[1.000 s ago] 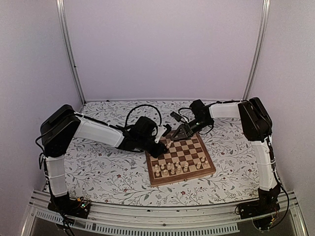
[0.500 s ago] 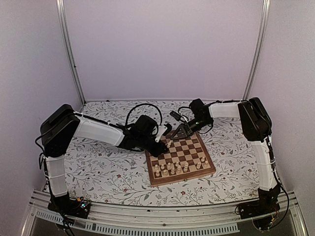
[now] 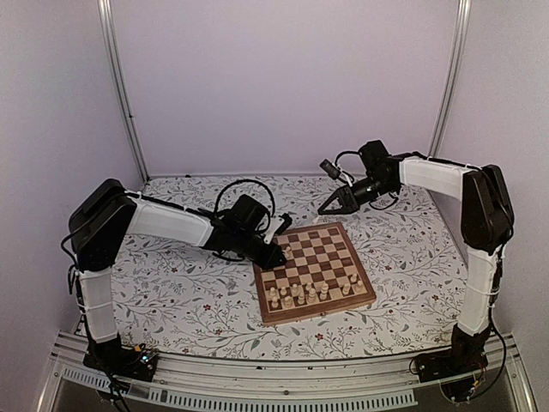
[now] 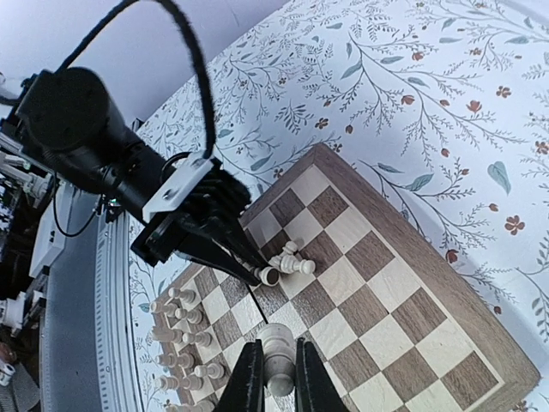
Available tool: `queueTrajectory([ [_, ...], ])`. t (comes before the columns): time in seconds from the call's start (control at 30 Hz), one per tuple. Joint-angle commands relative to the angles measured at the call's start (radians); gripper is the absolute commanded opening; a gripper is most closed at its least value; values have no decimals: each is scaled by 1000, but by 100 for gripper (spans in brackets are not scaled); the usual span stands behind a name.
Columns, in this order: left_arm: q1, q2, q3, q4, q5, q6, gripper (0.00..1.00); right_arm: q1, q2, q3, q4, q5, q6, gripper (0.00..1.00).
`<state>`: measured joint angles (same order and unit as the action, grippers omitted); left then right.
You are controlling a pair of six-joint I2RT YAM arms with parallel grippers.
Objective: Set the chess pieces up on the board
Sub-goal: Place the chess piece on the chessboard.
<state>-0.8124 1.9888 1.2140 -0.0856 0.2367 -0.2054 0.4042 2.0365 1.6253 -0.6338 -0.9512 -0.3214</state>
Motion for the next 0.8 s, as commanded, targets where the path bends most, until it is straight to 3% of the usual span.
queueTrajectory([
  [0.0,22,-20,28,-45,88,-38,0,9,-159,-98,-35,133,-108,6],
  [0.13,22,-4,28,-46,106,-53,1,17,-298,-198,-55,256,-205,6],
  [0.33,22,-1,25,-38,110,-66,12,59,-482,-389,-65,380,-387,7],
  [0.53,21,-30,38,-73,89,-57,27,136,-571,-543,-24,453,-455,7],
  [0.77,19,-65,79,-160,101,-37,33,242,-601,-610,24,511,-466,7],
])
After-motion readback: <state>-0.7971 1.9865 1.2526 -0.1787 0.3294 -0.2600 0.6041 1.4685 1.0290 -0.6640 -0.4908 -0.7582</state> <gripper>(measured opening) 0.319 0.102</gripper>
